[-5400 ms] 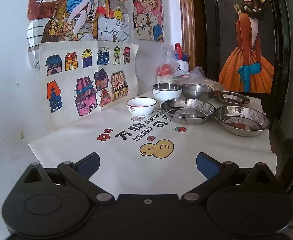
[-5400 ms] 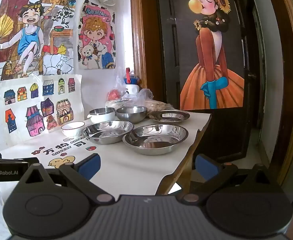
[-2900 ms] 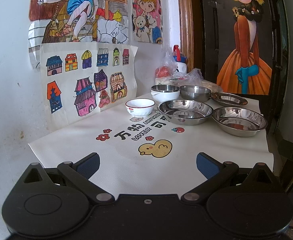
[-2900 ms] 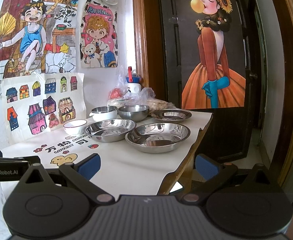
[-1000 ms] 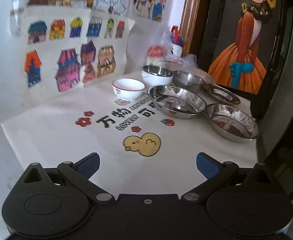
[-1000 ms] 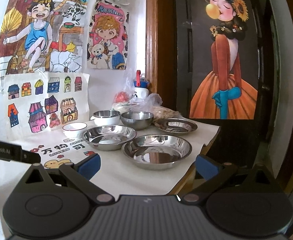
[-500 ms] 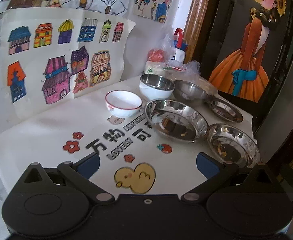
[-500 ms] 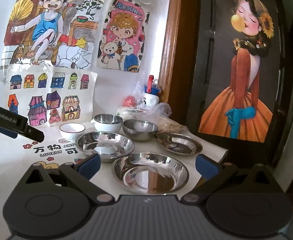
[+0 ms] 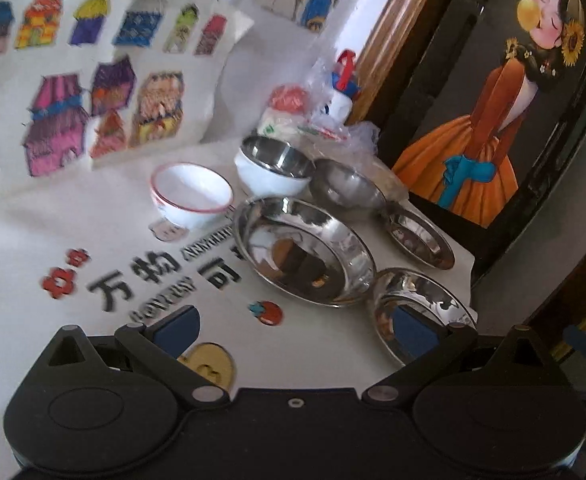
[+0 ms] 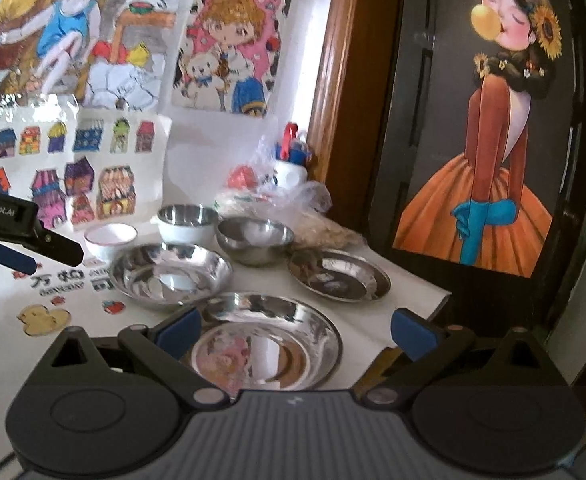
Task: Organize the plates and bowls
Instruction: 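Move the left tool to a steel plate rim while the right tool reaches the large plate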
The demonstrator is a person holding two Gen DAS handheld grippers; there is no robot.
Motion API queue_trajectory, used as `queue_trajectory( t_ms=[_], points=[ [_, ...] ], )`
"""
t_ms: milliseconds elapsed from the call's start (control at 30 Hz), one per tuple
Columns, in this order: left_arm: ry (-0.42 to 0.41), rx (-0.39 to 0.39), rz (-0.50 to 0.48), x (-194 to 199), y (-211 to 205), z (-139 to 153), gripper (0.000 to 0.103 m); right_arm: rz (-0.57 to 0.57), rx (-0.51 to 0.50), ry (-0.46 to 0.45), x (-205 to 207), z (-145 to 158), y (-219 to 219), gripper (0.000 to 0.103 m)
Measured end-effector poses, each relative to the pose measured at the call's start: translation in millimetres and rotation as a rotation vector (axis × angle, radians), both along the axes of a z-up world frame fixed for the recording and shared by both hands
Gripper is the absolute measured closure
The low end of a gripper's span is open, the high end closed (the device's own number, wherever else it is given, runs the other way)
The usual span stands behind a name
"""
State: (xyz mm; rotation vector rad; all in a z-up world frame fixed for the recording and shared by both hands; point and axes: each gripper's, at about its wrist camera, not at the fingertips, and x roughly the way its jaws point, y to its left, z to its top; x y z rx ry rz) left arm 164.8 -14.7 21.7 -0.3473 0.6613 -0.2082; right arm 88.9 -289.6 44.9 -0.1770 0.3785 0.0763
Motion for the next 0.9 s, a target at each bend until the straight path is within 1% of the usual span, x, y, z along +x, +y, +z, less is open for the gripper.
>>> queue_trajectory(
  t_ms=[167,267,400,500,567,633,667,733,767,867,900],
  points=[
    [0.003,0.070,-0.050,12.5,-32.5,-7.0,0.001,0.007,0.035,0.058,20.4,-8.9,-18.6,0.000],
    [0.016,0.096,-0.090,22.2,-49.8,-12.0,0.001,0.015,0.039,0.091,33.1,-14.4,-25.5,0.000],
    [0.046,0.097,-0.120,36.8,-64.9,-20.0,0.001,0.025,0.038,0.123,48.1,-23.0,-31.7,0.000],
    [0.061,0.086,-0.137,45.9,-73.9,-23.9,0.001,0.050,0.092,0.162,60.1,-28.0,-41.4,0.001],
    [0.077,0.084,-0.154,52.1,-80.0,-27.6,0.002,0.047,0.128,0.196,69.1,-31.8,-48.3,0.004],
    [0.092,0.073,-0.165,56.6,-83.8,-32.0,0.006,0.044,0.156,0.228,77.2,-35.5,-54.1,0.009],
    [0.102,0.066,-0.167,58.8,-85.2,-34.3,0.009,0.041,0.167,0.240,80.2,-37.2,-56.0,0.010],
    [0.118,0.052,-0.170,62.8,-87.9,-38.7,0.012,0.034,0.183,0.261,86.3,-42.3,-59.4,0.015],
    [0.123,0.047,-0.169,64.1,-88.8,-40.3,0.015,0.030,0.191,0.272,89.2,-45.1,-60.6,0.017],
    [0.137,0.036,-0.173,68.6,-91.7,-44.5,0.021,0.030,0.206,0.300,94.9,-51.4,-62.3,0.026],
    [0.140,0.035,-0.172,69.6,-92.4,-45.3,0.025,0.032,0.210,0.304,96.4,-53.2,-62.3,0.032]
  ],
)
